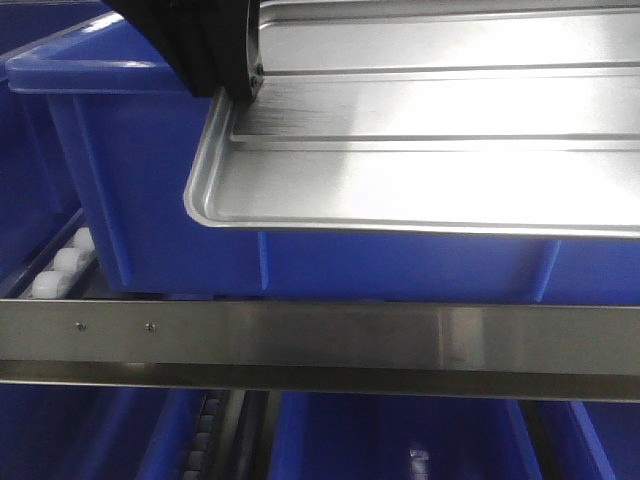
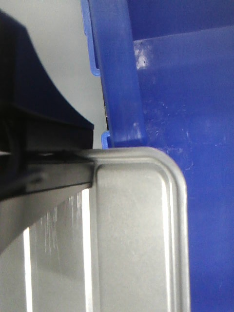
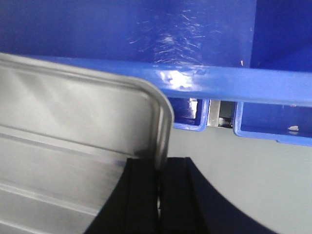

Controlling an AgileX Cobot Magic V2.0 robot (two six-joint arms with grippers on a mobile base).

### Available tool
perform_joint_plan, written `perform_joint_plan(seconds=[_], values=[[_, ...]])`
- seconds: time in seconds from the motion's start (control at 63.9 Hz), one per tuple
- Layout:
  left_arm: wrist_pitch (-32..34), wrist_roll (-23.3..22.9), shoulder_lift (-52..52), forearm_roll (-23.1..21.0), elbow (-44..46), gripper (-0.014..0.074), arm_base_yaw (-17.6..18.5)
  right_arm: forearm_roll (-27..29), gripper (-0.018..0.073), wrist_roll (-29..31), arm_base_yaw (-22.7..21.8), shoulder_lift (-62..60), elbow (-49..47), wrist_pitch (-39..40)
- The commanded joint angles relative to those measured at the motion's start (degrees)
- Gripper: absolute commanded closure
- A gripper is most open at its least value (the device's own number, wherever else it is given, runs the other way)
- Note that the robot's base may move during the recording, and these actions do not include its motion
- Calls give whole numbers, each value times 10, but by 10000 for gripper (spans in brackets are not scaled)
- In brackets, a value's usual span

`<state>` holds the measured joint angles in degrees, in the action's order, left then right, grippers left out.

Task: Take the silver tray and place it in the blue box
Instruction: 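Carry the tray over the blue bin and lower it inside, then open both grippers to release the tray into the blue bin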

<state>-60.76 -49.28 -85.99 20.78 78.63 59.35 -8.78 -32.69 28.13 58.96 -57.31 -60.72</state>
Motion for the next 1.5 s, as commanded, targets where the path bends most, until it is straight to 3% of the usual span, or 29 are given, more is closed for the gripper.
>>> perform_joint_plan(seconds=[0.0,0.704,0.892,0.97,1.111,1.252,1.487], values=[[-2,13,19,24,16,693,4,-22,502,9,-1,-7,-20,33],[-2,13,19,21,18,692,4,-22,502,23,-1,-7,-21,32],[-20,38,19,23,73,693,4,-22,502,47,-1,-7,-66,20],[-21,45,19,36,106,693,4,-22,502,52,-1,-7,-95,22],[-12,45,19,99,160,693,3,-22,502,66,-1,10,-152,44],[43,45,17,121,174,692,-29,-25,502,69,-1,59,-211,53],[134,45,-30,121,174,692,-125,-77,502,69,-1,188,-296,82]])
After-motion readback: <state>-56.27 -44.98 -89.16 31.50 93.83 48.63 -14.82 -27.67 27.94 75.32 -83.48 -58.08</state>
